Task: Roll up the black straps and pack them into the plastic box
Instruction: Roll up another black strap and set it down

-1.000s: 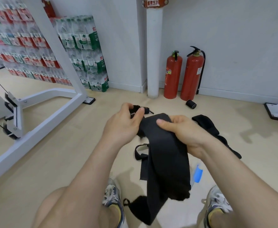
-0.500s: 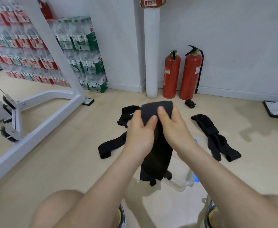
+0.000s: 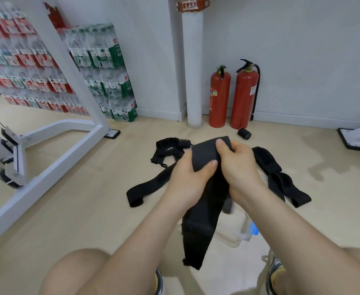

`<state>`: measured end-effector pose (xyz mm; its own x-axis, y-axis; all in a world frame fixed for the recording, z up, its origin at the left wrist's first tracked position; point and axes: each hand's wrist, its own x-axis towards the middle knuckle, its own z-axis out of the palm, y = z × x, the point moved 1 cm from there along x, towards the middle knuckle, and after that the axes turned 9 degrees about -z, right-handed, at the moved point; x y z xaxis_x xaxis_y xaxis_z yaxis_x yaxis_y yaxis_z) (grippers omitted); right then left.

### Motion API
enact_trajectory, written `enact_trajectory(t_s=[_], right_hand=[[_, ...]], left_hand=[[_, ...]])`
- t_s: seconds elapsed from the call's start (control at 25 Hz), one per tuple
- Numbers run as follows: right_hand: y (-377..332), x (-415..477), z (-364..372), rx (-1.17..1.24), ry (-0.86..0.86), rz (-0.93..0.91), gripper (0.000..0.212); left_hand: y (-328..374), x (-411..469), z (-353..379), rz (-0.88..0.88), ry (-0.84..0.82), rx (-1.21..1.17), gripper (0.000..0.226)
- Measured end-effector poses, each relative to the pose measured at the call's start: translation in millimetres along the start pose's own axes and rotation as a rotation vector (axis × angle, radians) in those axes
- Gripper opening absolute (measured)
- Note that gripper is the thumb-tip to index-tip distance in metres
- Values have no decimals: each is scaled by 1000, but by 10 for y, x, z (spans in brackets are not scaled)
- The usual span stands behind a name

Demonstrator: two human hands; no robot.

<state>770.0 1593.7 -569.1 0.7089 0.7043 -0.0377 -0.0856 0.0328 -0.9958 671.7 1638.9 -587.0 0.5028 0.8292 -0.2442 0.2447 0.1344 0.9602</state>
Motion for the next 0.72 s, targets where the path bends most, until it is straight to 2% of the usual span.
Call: enact_trajectory(t_s=[0.08, 0.16, 0.24, 0.32, 0.4, 0.48, 0.6, 0.72], right_hand=[[-119, -50, -47, 16, -195, 36, 17], [-195, -87, -111, -164, -418, -13, 43], [-210, -126, -173, -469, -581, -32, 79], [-161, -173, -196, -582, -670, -20, 93], [-94, -199, -194, -567, -638, -127, 89], [-101, -208, -189, -414, -498, -259, 78], [-159, -148, -201, -143, -198, -269, 46], [-108, -64, -195, -145, -57, -149, 19]], left_hand=[[-7, 76, -77, -3, 63, -78, 40], [-19, 161, -139, -24, 122, -209, 39], [1, 205, -170, -17, 178, -306, 21], [33, 275, -230, -44, 232, -415, 12], [84, 338, -309, -104, 195, -522, 15], [142, 325, -336, -167, 70, -585, 21], [132, 133, -197, -201, -87, -310, 18], [73, -20, -66, -148, -119, -130, 18]])
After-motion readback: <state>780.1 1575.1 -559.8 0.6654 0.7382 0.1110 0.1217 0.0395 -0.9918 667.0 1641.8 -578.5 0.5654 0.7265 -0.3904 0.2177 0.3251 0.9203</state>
